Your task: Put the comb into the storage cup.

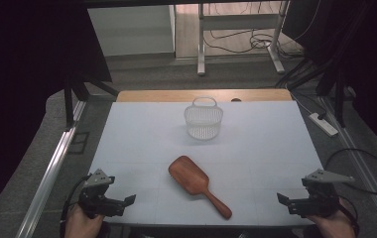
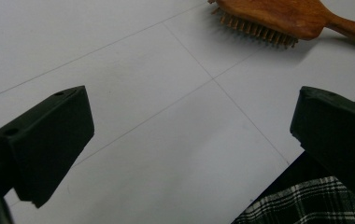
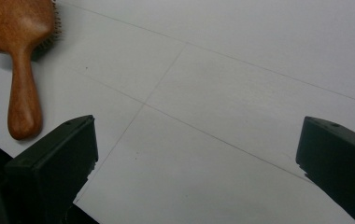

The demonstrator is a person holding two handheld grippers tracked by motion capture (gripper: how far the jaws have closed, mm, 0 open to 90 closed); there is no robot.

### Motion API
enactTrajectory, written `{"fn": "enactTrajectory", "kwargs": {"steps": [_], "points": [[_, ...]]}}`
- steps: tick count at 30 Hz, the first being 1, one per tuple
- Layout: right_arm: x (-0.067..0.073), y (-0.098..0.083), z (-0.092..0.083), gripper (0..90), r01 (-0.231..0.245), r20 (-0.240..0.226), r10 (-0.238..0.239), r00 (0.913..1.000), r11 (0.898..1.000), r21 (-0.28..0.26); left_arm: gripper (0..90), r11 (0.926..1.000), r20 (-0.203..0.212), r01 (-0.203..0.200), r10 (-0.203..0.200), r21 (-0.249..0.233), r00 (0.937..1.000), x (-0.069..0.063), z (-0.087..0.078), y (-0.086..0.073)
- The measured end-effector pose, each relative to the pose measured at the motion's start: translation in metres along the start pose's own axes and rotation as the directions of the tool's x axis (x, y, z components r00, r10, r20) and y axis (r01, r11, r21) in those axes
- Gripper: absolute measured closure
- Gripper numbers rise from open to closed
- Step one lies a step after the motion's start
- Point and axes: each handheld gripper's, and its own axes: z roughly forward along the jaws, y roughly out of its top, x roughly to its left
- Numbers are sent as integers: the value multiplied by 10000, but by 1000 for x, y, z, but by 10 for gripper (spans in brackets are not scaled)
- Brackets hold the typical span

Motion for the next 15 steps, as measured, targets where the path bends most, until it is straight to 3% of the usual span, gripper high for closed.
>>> {"fn": "enactTrajectory", "kwargs": {"steps": [8, 15], "points": [[1, 0, 0, 0, 153, -51, -153, 9999, 9999, 10, 0, 9999, -16, 28, -28, -129, 10000, -1, 0, 4], [1, 0, 0, 0, 155, -29, -155, 9999, 9999, 23, 0, 10000, 137, -69, 68, 40, 9999, -3, 2, 11]]}}
